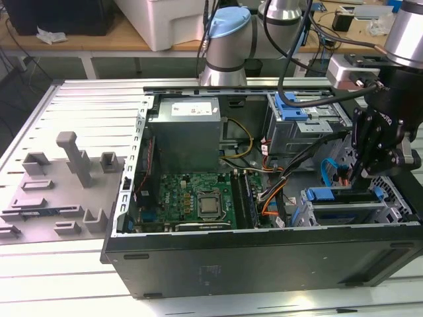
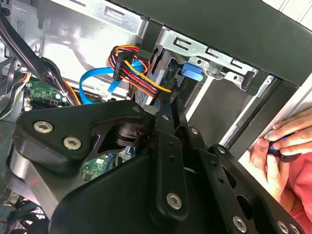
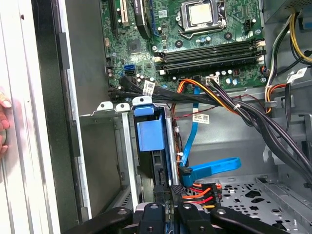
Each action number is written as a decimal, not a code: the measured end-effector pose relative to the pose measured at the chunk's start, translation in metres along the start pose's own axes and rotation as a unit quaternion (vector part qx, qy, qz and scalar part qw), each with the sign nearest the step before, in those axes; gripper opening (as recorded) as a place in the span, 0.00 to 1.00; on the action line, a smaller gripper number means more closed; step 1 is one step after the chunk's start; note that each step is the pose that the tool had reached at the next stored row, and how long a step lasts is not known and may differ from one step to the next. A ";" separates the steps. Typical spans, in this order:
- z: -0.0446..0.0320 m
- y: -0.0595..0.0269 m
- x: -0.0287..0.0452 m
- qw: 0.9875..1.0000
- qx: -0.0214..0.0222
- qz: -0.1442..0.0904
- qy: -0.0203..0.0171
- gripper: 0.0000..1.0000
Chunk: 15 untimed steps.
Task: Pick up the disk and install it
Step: 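Insert the first disk wire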
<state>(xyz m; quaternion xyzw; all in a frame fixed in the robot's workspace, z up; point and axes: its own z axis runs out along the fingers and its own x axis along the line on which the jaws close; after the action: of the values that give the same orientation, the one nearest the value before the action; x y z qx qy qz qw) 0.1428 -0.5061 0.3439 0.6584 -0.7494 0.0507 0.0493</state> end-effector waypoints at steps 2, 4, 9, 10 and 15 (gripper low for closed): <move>0.0004 0.0000 0.0000 1.000 0.000 0.000 0.000 0.17; 0.0007 0.0000 0.0002 1.000 0.000 0.000 -0.001 0.17; 0.0012 -0.0002 0.0013 1.000 0.000 0.000 -0.003 0.17; 0.0014 -0.0003 0.0015 1.000 -0.001 0.000 -0.006 0.17; 0.0019 -0.0008 0.0033 1.000 -0.001 0.000 -0.008 0.17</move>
<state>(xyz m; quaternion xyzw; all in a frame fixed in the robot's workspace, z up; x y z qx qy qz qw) 0.1431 -0.5097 0.3425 0.6588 -0.7497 0.0446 0.0439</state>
